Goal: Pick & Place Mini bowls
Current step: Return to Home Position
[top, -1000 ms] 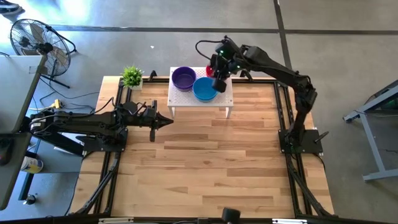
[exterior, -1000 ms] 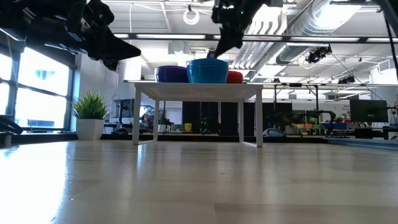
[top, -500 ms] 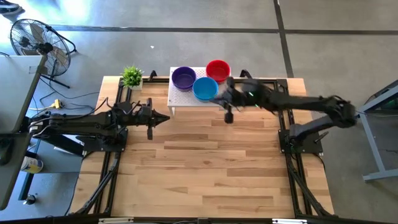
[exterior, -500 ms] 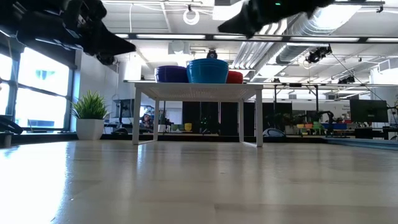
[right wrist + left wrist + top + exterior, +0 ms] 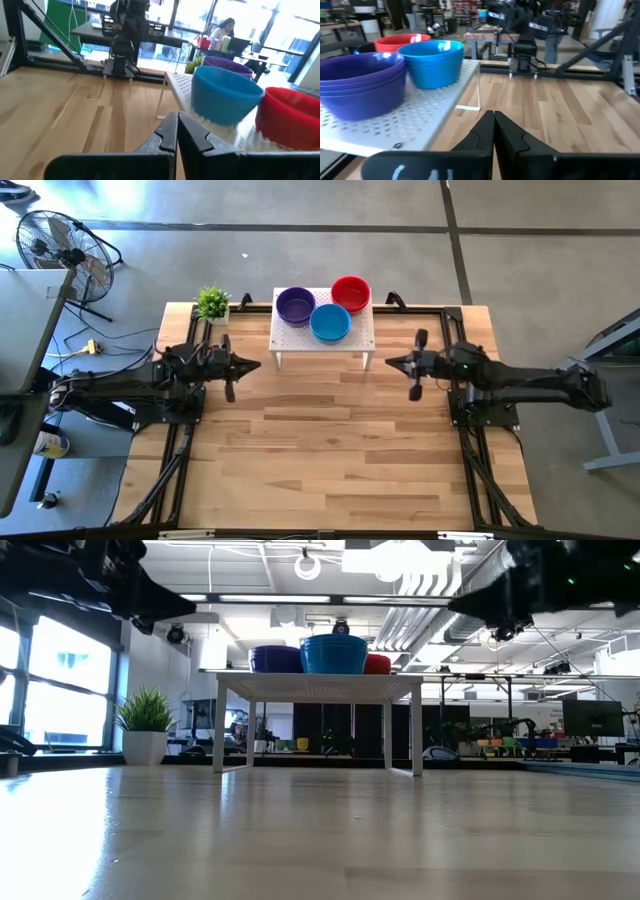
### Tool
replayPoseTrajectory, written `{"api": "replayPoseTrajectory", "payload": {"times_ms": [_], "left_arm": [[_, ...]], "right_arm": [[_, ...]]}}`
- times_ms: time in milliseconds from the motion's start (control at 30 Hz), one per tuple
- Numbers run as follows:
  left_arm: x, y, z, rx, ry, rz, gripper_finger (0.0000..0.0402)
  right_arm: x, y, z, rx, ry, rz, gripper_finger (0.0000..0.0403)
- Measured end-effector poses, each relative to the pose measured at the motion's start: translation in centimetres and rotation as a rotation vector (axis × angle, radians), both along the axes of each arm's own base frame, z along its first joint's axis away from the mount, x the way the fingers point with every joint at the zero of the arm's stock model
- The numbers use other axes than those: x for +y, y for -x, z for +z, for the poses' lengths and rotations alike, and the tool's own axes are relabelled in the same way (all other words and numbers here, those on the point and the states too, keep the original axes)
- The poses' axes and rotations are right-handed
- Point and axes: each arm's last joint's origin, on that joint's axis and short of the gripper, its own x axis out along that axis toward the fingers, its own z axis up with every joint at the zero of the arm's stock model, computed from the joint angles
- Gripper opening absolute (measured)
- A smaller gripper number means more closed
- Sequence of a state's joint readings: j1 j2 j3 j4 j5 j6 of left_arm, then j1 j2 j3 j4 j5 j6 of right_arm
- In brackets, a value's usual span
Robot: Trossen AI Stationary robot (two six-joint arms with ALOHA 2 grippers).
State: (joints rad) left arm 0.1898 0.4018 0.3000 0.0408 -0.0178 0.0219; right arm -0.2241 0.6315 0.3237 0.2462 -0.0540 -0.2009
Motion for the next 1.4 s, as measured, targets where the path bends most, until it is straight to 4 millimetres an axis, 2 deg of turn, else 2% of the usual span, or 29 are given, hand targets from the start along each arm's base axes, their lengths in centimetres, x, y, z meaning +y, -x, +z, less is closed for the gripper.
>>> {"api": "replayPoseTrajectory", "payload": {"times_ms": [167,333,567,967,1400], "left_arm": [[0.0,0.5,0.0,0.002,-0.003,0.046,0.0000],[0.0,0.6,-0.2,-0.001,-0.003,0.048,0.0000],[0.2,0.5,-4.3,-0.043,0.007,0.104,0.0000],[-0.2,2.7,-6.3,-0.115,-0.012,0.125,0.0000],[-0.3,2.6,-6.6,-0.092,0.000,0.067,0.0000]], "right_arm": [[0.5,2.2,-2.6,-0.043,0.014,-0.008,0.0000],[0.8,3.7,-3.8,-0.111,0.026,-0.024,0.0000],[0.9,4.8,-6.0,-0.150,0.023,-0.053,0.0000],[1.0,5.7,-6.7,-0.110,-0.047,-0.105,0.0000],[0.8,5.7,-6.7,-0.113,-0.066,-0.176,0.0000]]}}
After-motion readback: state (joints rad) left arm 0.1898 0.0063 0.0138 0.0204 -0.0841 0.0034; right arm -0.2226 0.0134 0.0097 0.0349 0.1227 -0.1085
